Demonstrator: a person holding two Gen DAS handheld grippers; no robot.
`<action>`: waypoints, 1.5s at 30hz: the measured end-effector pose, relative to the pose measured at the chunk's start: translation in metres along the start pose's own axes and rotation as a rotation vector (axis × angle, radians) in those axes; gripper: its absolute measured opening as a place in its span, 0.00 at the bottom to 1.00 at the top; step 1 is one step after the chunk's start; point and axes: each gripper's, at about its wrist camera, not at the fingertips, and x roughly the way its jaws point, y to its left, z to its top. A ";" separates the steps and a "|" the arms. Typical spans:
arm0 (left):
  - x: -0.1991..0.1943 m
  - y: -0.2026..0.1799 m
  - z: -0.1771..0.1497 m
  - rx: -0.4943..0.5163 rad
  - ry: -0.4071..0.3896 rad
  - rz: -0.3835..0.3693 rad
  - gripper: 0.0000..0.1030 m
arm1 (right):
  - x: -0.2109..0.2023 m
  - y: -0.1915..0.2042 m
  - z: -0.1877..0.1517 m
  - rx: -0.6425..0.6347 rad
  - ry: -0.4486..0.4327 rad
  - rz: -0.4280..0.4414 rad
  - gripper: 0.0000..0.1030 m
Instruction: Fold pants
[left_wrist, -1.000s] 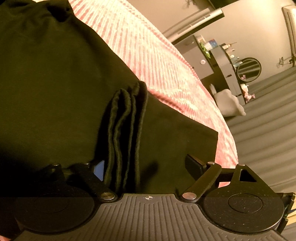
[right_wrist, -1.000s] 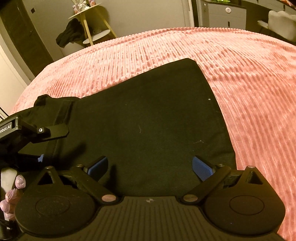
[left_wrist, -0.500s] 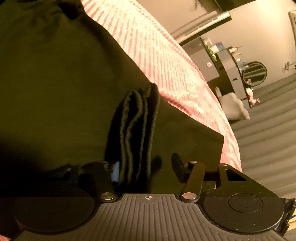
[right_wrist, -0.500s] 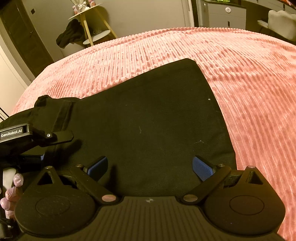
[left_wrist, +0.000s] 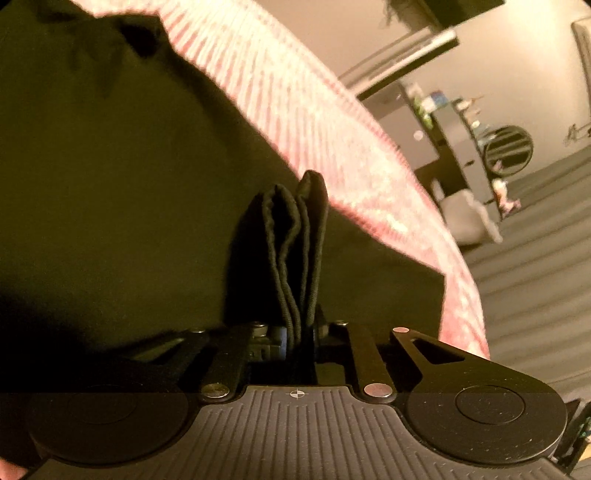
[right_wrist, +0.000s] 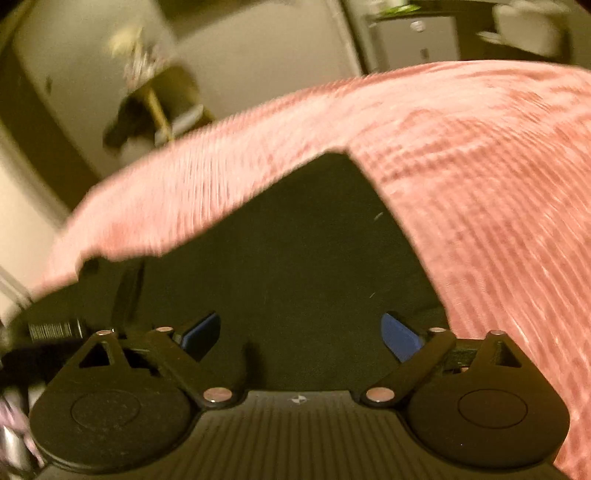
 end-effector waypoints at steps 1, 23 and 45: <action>-0.007 0.000 0.001 -0.007 -0.028 -0.020 0.13 | -0.006 -0.006 0.000 0.038 -0.032 0.029 0.78; -0.022 -0.013 -0.001 0.171 -0.146 0.413 0.68 | 0.014 0.031 -0.013 -0.126 0.078 0.060 0.26; -0.048 -0.019 -0.007 0.195 -0.335 0.435 0.17 | 0.024 0.051 -0.028 -0.174 0.085 0.138 0.27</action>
